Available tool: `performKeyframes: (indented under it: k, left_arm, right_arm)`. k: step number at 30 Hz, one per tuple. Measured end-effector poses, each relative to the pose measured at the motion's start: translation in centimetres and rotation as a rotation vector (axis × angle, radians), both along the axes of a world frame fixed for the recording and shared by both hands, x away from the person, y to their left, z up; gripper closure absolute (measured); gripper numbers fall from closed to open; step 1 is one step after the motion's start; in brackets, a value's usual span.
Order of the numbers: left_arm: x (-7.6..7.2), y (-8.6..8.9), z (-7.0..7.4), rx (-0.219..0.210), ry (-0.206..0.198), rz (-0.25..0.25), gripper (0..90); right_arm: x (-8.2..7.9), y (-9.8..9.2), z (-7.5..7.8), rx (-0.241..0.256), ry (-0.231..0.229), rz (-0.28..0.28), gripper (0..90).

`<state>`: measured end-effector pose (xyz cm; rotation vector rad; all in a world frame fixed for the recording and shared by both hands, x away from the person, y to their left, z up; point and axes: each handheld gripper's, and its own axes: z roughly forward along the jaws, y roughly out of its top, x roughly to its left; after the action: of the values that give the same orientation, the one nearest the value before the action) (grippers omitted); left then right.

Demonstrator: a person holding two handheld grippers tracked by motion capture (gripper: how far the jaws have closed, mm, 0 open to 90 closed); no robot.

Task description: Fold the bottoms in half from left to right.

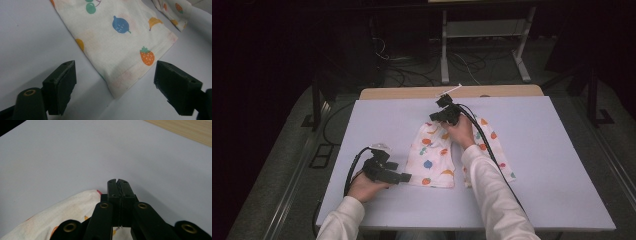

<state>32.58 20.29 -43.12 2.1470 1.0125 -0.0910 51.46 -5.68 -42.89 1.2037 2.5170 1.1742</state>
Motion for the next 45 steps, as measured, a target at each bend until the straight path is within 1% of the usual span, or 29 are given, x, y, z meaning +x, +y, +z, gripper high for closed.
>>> performKeyframes:
  k: [3, 4, 7, 8, 10, 12, 15, 20, 23, 24, 25, 26, 27, 29, 30, 32, 35, 36, 37, 38, 39, 42, 45]
  left_arm:
    - [0.1, 0.1, -0.1, -0.007, 0.012, 0.004, 25.1]
    - [0.2, 0.2, -0.2, -0.016, 0.025, 0.004, 28.4]
    - [0.2, 0.3, -0.3, -0.022, 0.034, 0.005, 36.1]
    - [0.3, 0.4, -0.6, -0.022, 0.049, 0.003, 38.5]
    - [0.3, 0.6, -0.9, -0.025, 0.059, 0.003, 42.3]
    - [0.4, 0.8, -1.0, -0.040, 0.062, 0.007, 47.6]
    - [0.5, 1.0, -1.1, -0.046, 0.075, 0.002, 56.2]
    - [0.8, 0.7, -1.4, -0.067, 0.100, -0.020, 65.1]
    - [0.9, 0.4, -1.4, -0.062, 0.111, -0.021, 69.3]
    - [1.0, 0.3, -1.3, -0.057, 0.120, -0.029, 70.4]
    - [1.0, 0.1, -1.3, -0.053, 0.131, -0.020, 71.0]
    - [0.9, 0.0, -1.3, -0.050, 0.144, -0.025, 72.9]
    - [0.9, -0.2, -1.3, -0.040, 0.146, -0.034, 74.7]
    - [0.9, -0.5, -1.2, -0.017, 0.140, -0.023, 80.9]
    - [0.9, -0.6, -1.2, -0.018, 0.140, -0.021, 83.6]
    - [0.9, -0.7, -1.1, -0.011, 0.131, -0.023, 85.9]
    - [0.7, -0.9, -0.9, 0.000, 0.121, -0.027, 87.0]
    - [0.7, -0.9, -0.9, 0.000, 0.121, -0.027, 87.2]
    - [0.7, -1.0, -0.7, -0.005, 0.111, -0.036, 87.3]
    - [0.7, -1.0, -0.7, -0.005, 0.111, -0.036, 87.4]
    - [0.7, -1.1, -0.5, -0.003, 0.098, -0.041, 87.5]
    - [0.7, -1.2, -0.3, -0.007, 0.088, -0.056, 87.6]
    - [0.7, -1.4, 0.0, 0.013, 0.092, -0.062, 87.5]
  right_arm:
    - [0.0, 0.0, -0.1, 0.004, -0.007, -0.001, 88.3]
    - [-0.1, 0.0, -0.1, 0.006, -0.015, -0.004, 88.3]
    - [-0.1, -0.1, -0.1, 0.011, -0.016, -0.008, 88.3]
    - [-0.1, -0.1, -0.1, 0.012, -0.017, -0.009, 88.3]
    - [-0.1, -0.1, -0.1, 0.015, -0.020, -0.010, 88.3]
    - [-0.1, -0.1, 0.0, 0.016, -0.024, -0.014, 88.3]
    - [-0.2, -0.2, 0.0, 0.020, -0.041, -0.025, 88.3]
    - [-0.2, -0.1, 0.0, 0.017, -0.048, -0.032, 88.3]
    - [-0.2, -0.1, 0.0, 0.015, -0.049, -0.031, 88.3]
    - [-0.2, -0.1, 0.0, 0.014, -0.049, -0.031, 88.3]
    - [-0.3, -0.1, 0.0, 0.016, -0.047, -0.032, 88.3]
    - [-0.3, -0.1, 0.1, 0.015, -0.045, -0.031, 88.3]
    - [-0.3, 0.0, 0.1, 0.013, -0.047, -0.029, 88.3]
    - [-0.3, 0.0, 0.1, 0.011, -0.046, -0.029, 88.3]
    - [-0.3, -0.1, 0.1, 0.011, -0.047, -0.030, 88.3]
    - [-0.3, -0.1, 0.1, 0.012, -0.048, -0.030, 88.3]
    - [-0.4, -0.1, 0.2, 0.013, -0.055, -0.026, 88.3]
    - [-0.4, -0.2, 0.2, 0.013, -0.055, -0.025, 88.4]
    - [-0.4, -0.3, 0.3, 0.015, -0.055, -0.026, 88.3]
    - [-0.4, -0.3, 0.3, 0.015, -0.055, -0.026, 88.3]
    - [-0.4, -0.4, 0.4, 0.020, -0.055, -0.028, 88.3]
    - [-0.4, -0.6, 0.6, 0.021, -0.059, -0.027, 88.3]
    - [-0.5, -0.7, 0.8, 0.024, -0.057, -0.032, 88.4]
